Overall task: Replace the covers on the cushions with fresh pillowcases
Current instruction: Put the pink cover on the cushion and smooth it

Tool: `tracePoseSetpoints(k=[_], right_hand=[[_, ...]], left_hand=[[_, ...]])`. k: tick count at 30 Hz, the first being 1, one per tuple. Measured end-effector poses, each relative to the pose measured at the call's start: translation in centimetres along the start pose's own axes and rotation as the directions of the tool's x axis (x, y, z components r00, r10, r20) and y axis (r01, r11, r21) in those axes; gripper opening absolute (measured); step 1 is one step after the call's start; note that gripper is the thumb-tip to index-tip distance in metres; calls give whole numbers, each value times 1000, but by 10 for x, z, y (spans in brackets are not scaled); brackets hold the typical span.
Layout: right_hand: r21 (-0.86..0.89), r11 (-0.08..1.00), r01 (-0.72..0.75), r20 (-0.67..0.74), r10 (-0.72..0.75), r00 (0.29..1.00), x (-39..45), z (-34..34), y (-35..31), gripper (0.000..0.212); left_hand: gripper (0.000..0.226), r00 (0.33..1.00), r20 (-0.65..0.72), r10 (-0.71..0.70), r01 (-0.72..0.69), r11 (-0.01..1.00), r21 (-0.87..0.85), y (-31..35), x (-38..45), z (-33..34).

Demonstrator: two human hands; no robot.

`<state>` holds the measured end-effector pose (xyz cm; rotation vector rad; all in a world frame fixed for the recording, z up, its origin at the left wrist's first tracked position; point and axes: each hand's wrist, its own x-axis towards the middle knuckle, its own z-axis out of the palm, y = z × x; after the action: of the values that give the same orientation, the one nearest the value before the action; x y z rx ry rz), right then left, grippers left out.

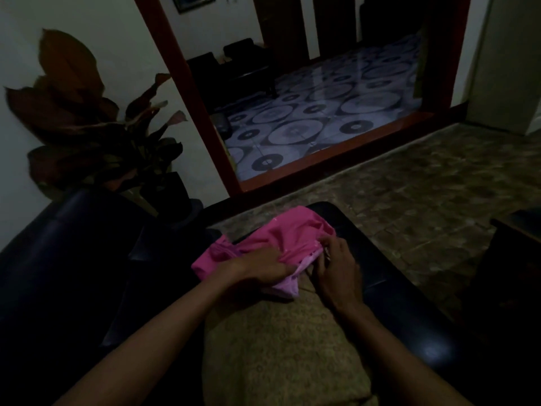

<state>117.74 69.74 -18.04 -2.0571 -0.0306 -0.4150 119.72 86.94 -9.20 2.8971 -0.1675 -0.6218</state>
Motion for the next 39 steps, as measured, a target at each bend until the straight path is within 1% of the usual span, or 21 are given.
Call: tracePoseSetpoints(k=[3, 4, 7, 9, 10, 11, 13, 14, 15, 16, 17, 19, 21, 24, 26, 29, 30, 31, 34, 36, 39], right_hand=[[-112, 991, 75, 2, -75, 997, 1, -8, 8, 7], [-119, 990, 79, 3, -80, 997, 0, -11, 11, 7], [-71, 990, 120, 26, -119, 993, 0, -18, 18, 14], [-20, 995, 101, 32, -100, 994, 3, -16, 17, 11], [35, 998, 49, 20, -49, 999, 4, -14, 16, 9], [108, 994, -32, 1, 32, 999, 4, -12, 16, 8], [272, 930, -246, 2, 255, 967, 3, -9, 16, 18], [307, 881, -361, 43, 366, 930, 3, -8, 17, 27], [299, 833, -466, 115, 453, 884, 4, -8, 20, 39], [257, 797, -546, 200, 509, 837, 3, -7, 22, 53], [200, 783, -588, 273, 532, 801, 2, -6, 22, 65], [125, 804, -582, 322, 522, 790, 2, -4, 19, 82], [107, 821, -561, 300, 512, 805, 6, -2, 10, 95], [14, 843, -538, 275, 514, 812, 17, 2, -9, 108], [-3, 857, -516, 254, 500, 828, 18, 4, -22, 103], [37, 871, -490, 251, 467, 848, 8, 5, -33, 88], [38, 880, -474, 256, 450, 856, 4, 5, -35, 85], [44, 891, -451, 262, 425, 866, 1, 3, -36, 80], [71, 941, -332, 286, 299, 910, -5, 4, -42, 60], [36, 962, -270, 292, 248, 924, -7, 7, -44, 57], [5, 980, -198, 366, 183, 912, -5, 10, -45, 61]], left_hand=[[68, 1000, 23, 0, -2, 999, 54, -1, 2, -12], [75, 1000, 14, 17, -18, 998, 54, 0, 3, -17], [73, 988, -93, 122, -124, 992, -21, 6, 6, -28], [77, 963, -174, 206, -215, 976, -32, 16, 6, -30], [81, 953, -180, 244, -251, 968, -19, 25, 4, -29], [84, 951, -147, 272, -275, 961, -2, 34, 3, -29], [87, 962, -41, 272, -270, 962, 39, 44, 9, -23], [78, 964, -35, 263, -260, 963, 73, 44, 15, -19], [60, 963, -73, 259, -251, 962, 110, 42, 24, -16], [43, 960, -137, 246, -228, 965, 132, 41, 31, -15], [33, 956, -202, 211, -189, 974, 123, 38, 37, -14], [32, 953, -272, 133, -124, 991, 52, 33, 46, -18], [40, 946, -315, 75, -92, 995, -39, 30, 54, -23], [41, 946, -320, 49, -108, 979, -170, 32, 58, -27], [43, 950, -290, 113, -175, 965, -196, 33, 57, -30], [61, 941, -275, 198, -230, 969, -90, 26, 63, -38], [60, 938, -281, 201, -232, 969, -81, 25, 65, -42], [51, 936, -289, 198, -231, 969, -84, 26, 64, -45], [12, 919, -352, 177, -235, 964, -127, 33, 67, -46], [18, 907, -393, 153, -233, 959, -163, 37, 68, -44], [13, 912, -397, 105, -220, 942, -254, 30, 69, -42]])
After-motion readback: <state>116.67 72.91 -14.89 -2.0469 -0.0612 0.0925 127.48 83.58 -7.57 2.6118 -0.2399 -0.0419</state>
